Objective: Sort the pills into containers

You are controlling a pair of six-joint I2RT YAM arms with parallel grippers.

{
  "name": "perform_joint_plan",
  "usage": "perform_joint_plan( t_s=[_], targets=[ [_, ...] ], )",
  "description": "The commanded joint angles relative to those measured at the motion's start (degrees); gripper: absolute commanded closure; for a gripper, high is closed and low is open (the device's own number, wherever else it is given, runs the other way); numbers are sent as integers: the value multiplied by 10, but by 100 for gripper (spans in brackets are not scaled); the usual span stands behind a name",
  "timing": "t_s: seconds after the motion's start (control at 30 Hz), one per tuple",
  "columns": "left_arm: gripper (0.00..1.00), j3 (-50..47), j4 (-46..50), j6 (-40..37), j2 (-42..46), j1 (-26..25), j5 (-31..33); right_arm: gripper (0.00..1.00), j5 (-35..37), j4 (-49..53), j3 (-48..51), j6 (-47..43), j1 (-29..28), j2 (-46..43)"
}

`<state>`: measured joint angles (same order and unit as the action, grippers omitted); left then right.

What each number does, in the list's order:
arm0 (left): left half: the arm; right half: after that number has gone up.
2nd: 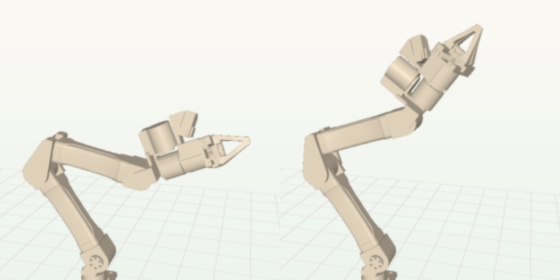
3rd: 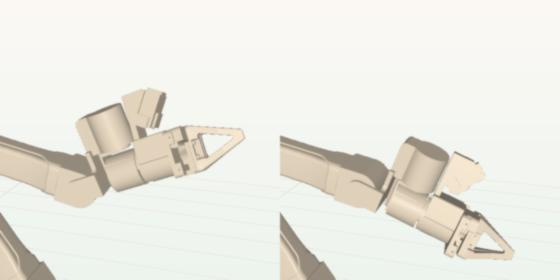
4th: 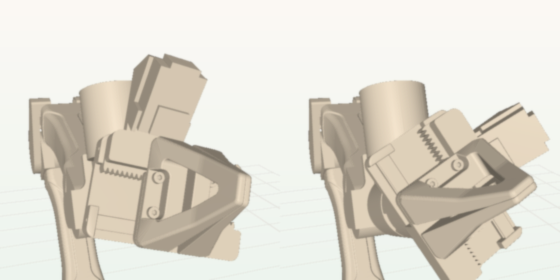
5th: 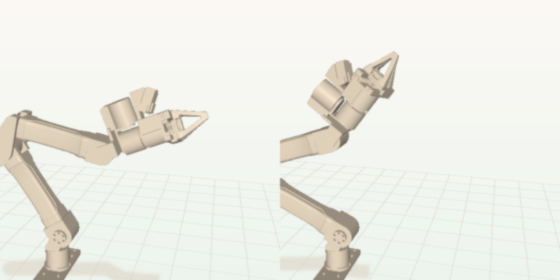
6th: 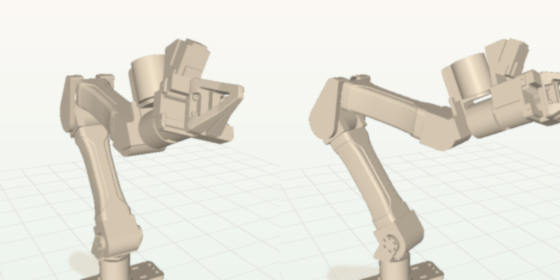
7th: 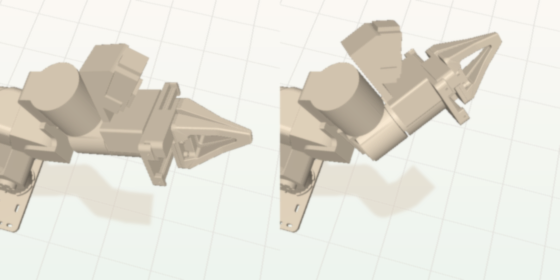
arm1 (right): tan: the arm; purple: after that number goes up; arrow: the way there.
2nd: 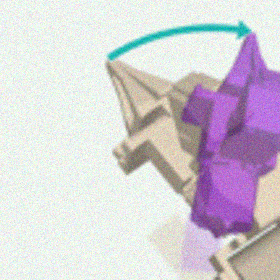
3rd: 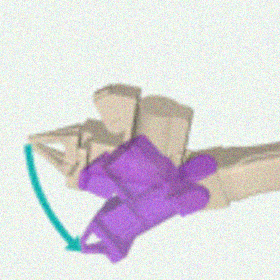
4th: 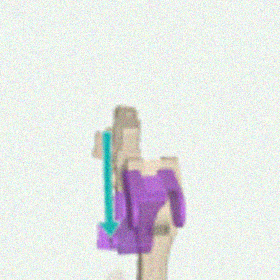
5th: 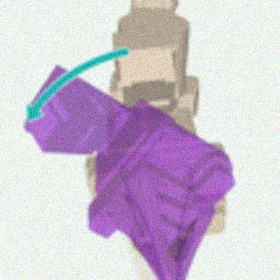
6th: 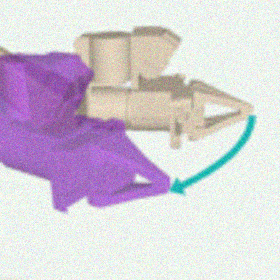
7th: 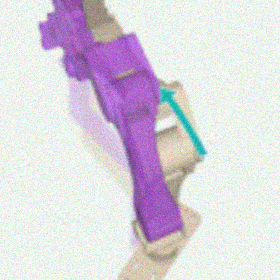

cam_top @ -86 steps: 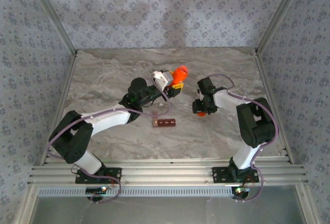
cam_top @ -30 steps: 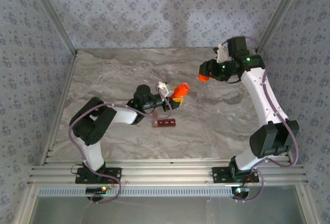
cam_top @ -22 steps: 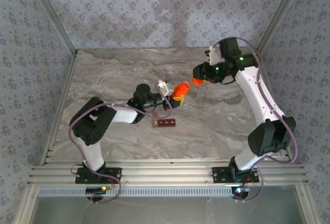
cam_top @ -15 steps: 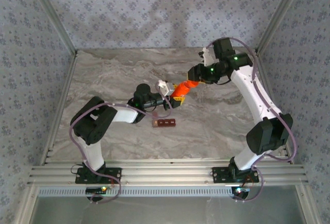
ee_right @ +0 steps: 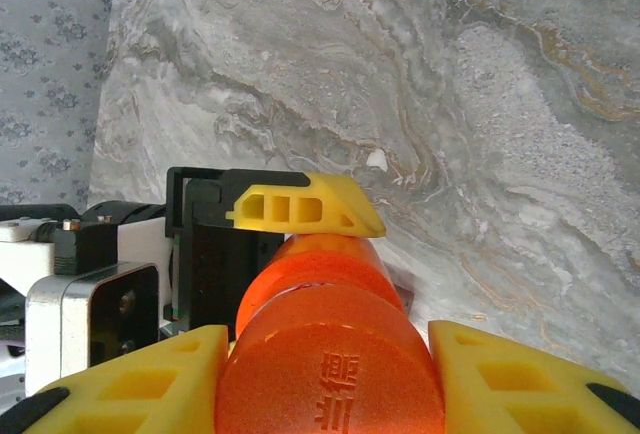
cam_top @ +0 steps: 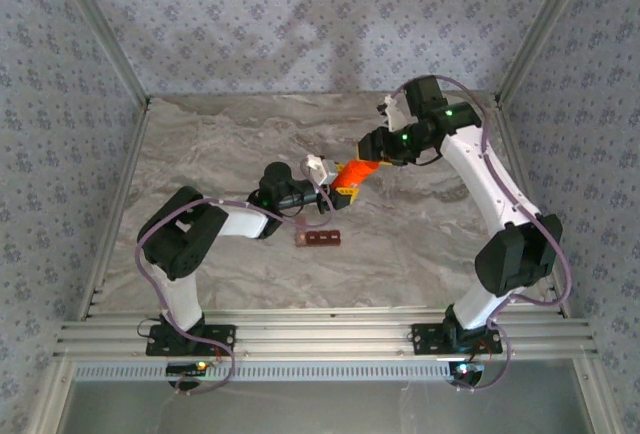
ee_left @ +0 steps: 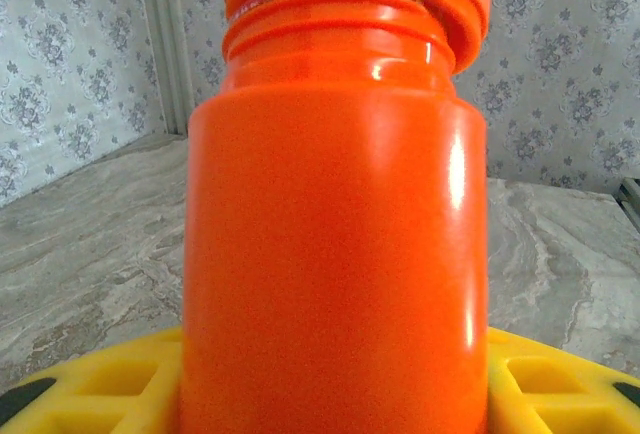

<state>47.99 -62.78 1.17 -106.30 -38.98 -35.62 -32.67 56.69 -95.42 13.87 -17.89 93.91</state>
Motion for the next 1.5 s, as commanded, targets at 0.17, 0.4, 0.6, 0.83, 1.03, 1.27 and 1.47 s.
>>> perform_joint_plan(
  t_s=[0.17, 0.4, 0.6, 0.83, 1.03, 1.27, 1.47],
  targets=[
    [100, 22, -32, 7, -1, 2, -28, 52, -22, 24, -2, -25, -18, 17],
    [100, 25, 8, -10, 15, 2, -42, 52, -29, 94, -31, -89, -15, 42],
    [100, 25, 5, -7, 18, 2, -52, 52, -53, 103, -27, -125, -16, 69],
    [100, 29, -16, 6, 9, 2, -43, 53, -96, -51, 75, 37, -43, 28],
    [100, 32, -16, 7, 5, 2, -39, 53, -78, -80, 106, 81, -56, 9],
    [100, 38, -14, 8, -1, 1, -39, 51, -80, -68, 104, 81, -56, 7],
    [100, 40, -5, 3, -4, 1, -37, 47, -70, -64, 84, 81, -46, 3]
  ],
)
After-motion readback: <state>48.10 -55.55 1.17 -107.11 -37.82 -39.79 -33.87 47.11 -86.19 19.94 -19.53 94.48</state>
